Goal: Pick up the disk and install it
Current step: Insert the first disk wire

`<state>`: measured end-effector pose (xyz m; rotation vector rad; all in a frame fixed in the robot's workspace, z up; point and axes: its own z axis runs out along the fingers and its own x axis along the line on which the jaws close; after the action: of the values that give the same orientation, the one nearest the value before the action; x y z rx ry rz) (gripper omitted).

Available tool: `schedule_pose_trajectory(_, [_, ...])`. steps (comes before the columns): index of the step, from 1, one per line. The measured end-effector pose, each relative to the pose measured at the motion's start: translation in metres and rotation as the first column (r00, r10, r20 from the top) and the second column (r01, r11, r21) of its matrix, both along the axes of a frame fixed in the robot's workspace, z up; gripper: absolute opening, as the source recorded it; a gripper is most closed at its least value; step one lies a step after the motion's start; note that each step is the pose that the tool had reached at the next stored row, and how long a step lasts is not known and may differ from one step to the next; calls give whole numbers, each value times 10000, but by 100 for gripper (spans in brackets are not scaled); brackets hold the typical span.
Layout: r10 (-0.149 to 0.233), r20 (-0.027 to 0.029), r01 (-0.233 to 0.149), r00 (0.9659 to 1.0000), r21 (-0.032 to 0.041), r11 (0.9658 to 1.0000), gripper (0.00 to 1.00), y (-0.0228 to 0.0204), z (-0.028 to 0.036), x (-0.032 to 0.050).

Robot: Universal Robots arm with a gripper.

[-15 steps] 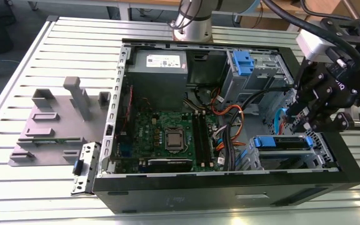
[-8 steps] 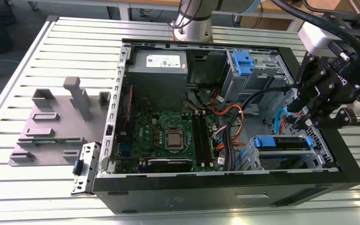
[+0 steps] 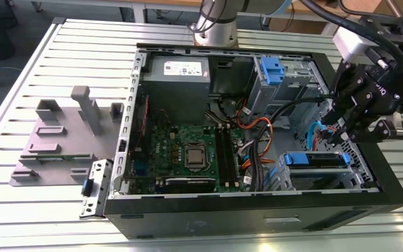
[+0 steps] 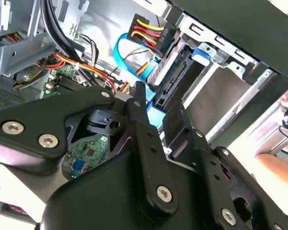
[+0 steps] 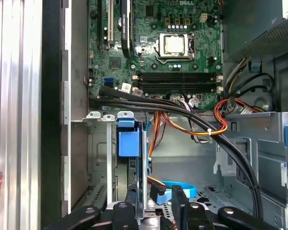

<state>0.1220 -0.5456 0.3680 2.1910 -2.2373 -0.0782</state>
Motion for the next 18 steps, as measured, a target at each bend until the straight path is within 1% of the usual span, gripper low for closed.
schedule_pose_trajectory(3, [0,-1,0,10000,-6,10000,42,3,-52,7])
schedule_pose_trajectory(8, [0,-30,0,10000,-64,10000,42,3,-120,8])
schedule_pose_trajectory(9, [0,-31,0,10000,-81,10000,42,3,-121,8])
schedule_pose_trajectory(14, [0,-33,0,10000,-82,10000,42,3,-123,8])
schedule_pose_trajectory(16, [0,-32,-1,10000,-83,10000,40,3,-123,8])
schedule_pose_trajectory(18, [0,-32,0,10000,-82,10000,28,3,-124,8])
